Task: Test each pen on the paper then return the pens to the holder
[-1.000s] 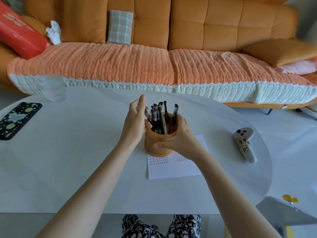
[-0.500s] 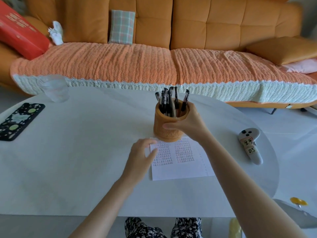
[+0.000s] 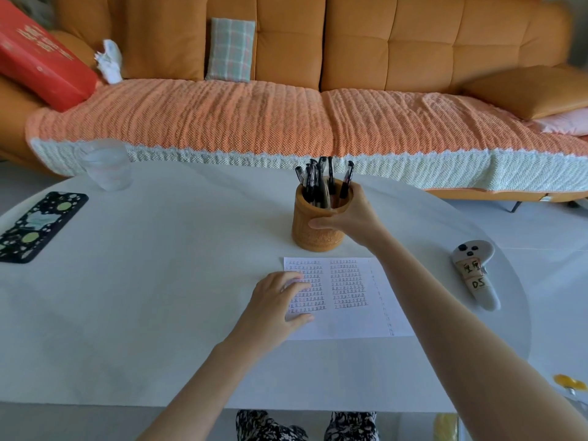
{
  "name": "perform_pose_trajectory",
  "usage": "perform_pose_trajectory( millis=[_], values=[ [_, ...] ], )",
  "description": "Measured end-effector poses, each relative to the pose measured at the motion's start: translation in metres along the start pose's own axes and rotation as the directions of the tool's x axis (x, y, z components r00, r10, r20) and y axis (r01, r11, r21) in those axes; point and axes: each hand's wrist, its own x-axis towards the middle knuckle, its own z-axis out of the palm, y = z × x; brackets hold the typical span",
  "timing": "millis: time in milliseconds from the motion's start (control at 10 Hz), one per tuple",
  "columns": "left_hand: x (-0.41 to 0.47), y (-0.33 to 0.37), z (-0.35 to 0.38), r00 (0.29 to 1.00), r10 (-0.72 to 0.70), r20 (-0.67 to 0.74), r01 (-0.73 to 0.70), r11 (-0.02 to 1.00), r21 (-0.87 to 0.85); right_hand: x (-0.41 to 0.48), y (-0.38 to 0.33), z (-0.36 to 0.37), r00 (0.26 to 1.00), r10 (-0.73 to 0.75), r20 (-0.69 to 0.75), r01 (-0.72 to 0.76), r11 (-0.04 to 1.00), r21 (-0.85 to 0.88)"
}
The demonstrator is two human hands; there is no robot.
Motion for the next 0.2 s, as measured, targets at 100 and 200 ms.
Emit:
perform_pose_trajectory(
  millis=[100, 200],
  values=[
    [0.0015, -0.002, 0.0011, 1.0, -0.005, -0.004, 0.005, 1.0, -0.009, 0.0014, 0.0039, -0.0015, 0.999, 0.02, 0.036, -0.02, 1.0, 0.001],
    [0.0022, -0.0012, 0.0011, 0.999, -0.041, -0.01, 0.041, 0.998, -0.054, -0.0047, -0.0034, -0.0036, 0.994, 0.042, 0.104, -0.038, 0.999, -0.037]
  ],
)
